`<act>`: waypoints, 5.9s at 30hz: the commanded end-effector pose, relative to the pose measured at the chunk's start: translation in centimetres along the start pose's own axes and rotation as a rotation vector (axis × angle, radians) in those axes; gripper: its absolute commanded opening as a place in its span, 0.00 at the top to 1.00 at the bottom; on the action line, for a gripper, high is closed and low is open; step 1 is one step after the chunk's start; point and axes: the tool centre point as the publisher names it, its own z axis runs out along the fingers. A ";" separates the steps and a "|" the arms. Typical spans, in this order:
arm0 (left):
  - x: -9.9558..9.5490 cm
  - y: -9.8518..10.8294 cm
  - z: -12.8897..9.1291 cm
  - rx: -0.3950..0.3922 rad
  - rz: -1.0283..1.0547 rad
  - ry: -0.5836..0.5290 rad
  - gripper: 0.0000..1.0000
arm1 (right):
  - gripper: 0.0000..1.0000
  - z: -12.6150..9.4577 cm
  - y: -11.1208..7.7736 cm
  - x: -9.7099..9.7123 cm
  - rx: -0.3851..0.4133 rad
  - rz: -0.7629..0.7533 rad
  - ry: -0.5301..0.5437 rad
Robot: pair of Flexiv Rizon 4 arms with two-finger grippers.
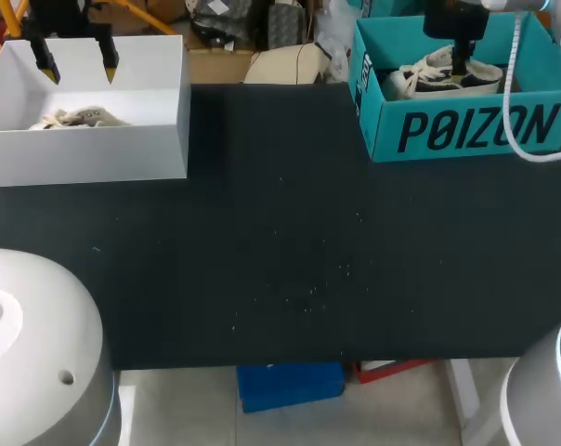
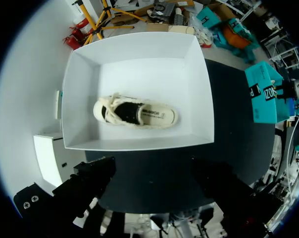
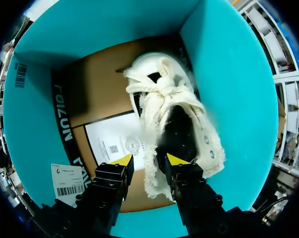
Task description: Take the shoe out of the shoebox, open the shoe tongue, remove and reinsert the insole, then place the shoe into the shoebox
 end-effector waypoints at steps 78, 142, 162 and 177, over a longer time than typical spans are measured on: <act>0.0 0.0 0.0 -0.001 -0.001 -0.002 0.00 | 1.00 -31.2 6.4 31.5 -0.023 0.002 -0.601; 0.0 0.0 0.0 -0.001 -0.001 -0.002 0.00 | 1.00 -3.6 30.0 46.2 -0.054 -0.021 -0.423; 0.0 0.0 0.0 -0.001 -0.001 -0.002 0.00 | 0.00 -4.8 28.8 45.6 -0.030 -0.025 -0.366; 0.0 0.0 0.0 -0.001 -0.001 -0.002 0.00 | 0.00 -10.8 25.7 46.4 -0.385 -0.336 -0.131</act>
